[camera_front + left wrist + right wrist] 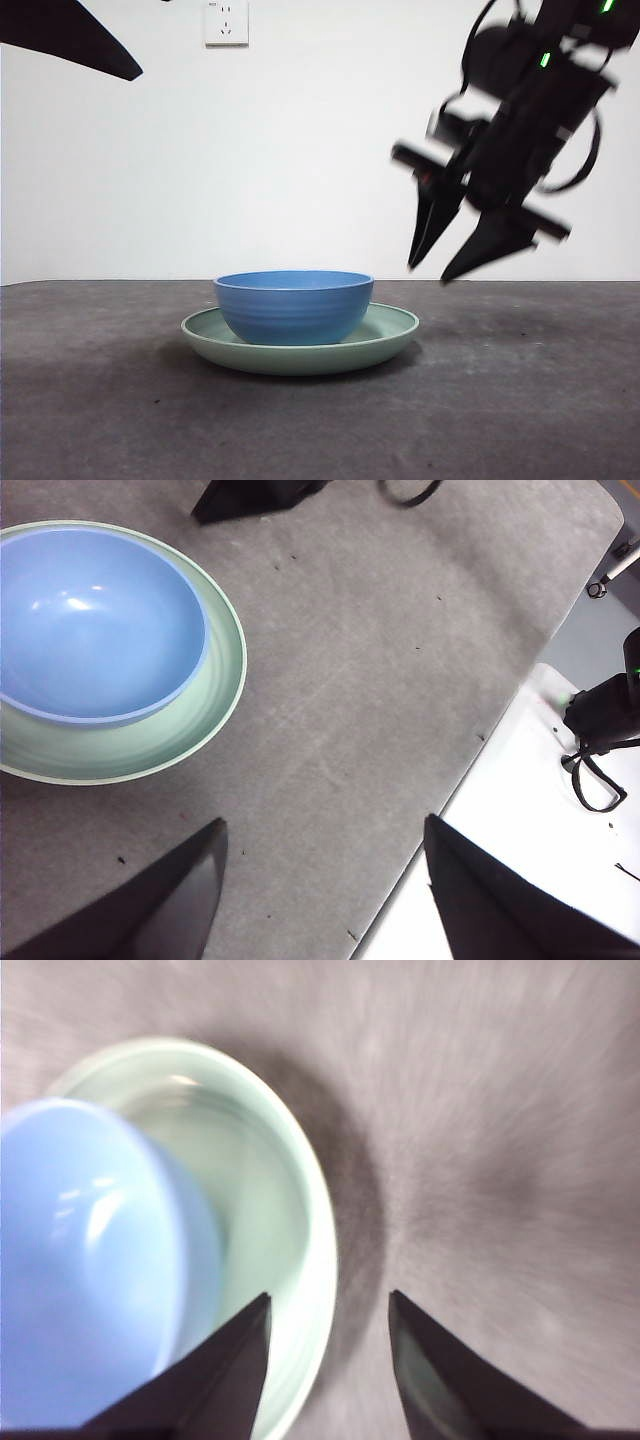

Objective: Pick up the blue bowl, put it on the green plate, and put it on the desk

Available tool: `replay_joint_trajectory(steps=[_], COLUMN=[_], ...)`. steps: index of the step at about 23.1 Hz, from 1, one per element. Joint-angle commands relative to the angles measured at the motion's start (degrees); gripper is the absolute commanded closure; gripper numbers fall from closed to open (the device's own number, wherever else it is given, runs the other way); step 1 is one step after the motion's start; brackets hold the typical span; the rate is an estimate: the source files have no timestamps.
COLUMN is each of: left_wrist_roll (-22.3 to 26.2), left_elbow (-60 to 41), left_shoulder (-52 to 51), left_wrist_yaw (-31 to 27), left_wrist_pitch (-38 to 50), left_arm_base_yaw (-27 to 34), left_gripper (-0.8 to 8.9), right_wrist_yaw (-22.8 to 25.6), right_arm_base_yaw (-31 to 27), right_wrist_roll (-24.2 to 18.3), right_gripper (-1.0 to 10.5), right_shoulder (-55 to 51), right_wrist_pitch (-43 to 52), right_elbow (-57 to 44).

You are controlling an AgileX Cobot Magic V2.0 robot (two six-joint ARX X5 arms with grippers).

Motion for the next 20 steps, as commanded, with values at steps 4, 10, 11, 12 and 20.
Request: replay_joint_trajectory(steps=[4,10,11,12,20], left_wrist_roll=[0.2,0.2,0.2,0.2,0.2], left_elbow=[0.4,0.4,0.4,0.4,0.4], left_shoulder=[0.3,0.3,0.3,0.3,0.3], left_wrist_yaw=[0.4,0.4,0.4,0.4,0.4], left_wrist_pitch=[0.2,0.2,0.2,0.2,0.2], left_arm_base_yaw=[-0.3,-0.3,-0.3,-0.3,-0.3], left_gripper=[4.98,4.98,4.98,4.98,4.98], right_wrist_yaw=[-3.0,-4.7,-4.6,-4.5,-4.3], right_arm_base_yaw=[0.9,3.5,4.0,4.5,8.4], right_wrist_roll=[-9.6,-13.4,-13.4,-13.4,-13.2], right_gripper=[7.6,7.6,7.6,7.6,7.6], right_shoulder=[-14.0,-28.6,-30.1,-31.7,-41.8], right_wrist_pitch=[-9.8,-20.5,-21.7,-22.8,-23.5], right_elbow=[1.2,1.1,1.1,0.9,-6.4])
